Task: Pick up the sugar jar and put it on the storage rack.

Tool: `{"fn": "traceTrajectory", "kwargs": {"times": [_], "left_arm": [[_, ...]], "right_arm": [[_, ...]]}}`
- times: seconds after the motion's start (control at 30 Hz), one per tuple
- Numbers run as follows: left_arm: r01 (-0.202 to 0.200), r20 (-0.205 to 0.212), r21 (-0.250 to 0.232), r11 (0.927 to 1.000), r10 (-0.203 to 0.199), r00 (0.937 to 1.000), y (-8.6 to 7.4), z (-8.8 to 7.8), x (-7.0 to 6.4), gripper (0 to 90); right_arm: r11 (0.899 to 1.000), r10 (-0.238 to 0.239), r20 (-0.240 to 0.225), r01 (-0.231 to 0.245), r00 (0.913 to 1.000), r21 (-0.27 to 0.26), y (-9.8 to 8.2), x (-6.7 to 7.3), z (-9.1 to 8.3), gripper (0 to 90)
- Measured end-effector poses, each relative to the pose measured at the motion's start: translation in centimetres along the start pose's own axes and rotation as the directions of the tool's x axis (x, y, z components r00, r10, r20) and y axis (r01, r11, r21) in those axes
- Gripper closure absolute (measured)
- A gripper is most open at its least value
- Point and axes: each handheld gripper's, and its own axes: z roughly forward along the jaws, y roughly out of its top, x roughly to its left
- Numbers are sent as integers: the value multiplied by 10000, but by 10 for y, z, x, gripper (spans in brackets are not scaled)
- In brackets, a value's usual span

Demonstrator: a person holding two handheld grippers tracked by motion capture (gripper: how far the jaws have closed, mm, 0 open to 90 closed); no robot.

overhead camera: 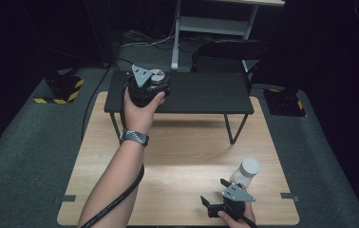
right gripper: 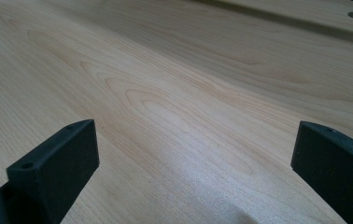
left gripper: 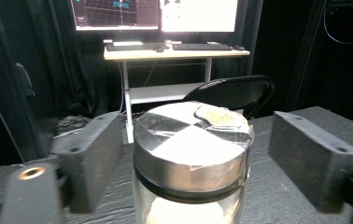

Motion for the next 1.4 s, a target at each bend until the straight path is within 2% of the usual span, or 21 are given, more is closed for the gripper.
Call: {"fn": "traceTrajectory", "kwargs": {"times": [0.1,0.27,0.57,0.67,0.9,1.17,1.4], "left_arm": [[-46,78,-10,10000,46,10000,0,-1,0,72],[9,154,-50,10000,-8,9999,0,-3,2,22],[244,455,-284,9993,-231,9987,-6,-13,8,3],[59,454,-283,9996,-47,9990,-9,-17,9,3],[83,513,-230,9997,-71,9987,-16,-25,12,3],[2,673,-220,9998,13,9977,-31,-39,18,3],[158,758,-103,9998,-149,9970,-51,-49,24,3]], "right_arm": [[10000,-10,-8,10,10000,3,0,0,0,6],[10000,-10,-7,10,10000,18,0,0,0,6],[10000,3,-5,-3,10000,15,0,0,0,6],[10000,-11,-14,11,10000,6,0,0,0,6],[10000,-15,-8,15,10000,39,0,0,-1,6],[10000,-43,-14,43,10000,73,1,0,0,6],[9999,-95,19,95,10000,103,2,1,0,6]]}}
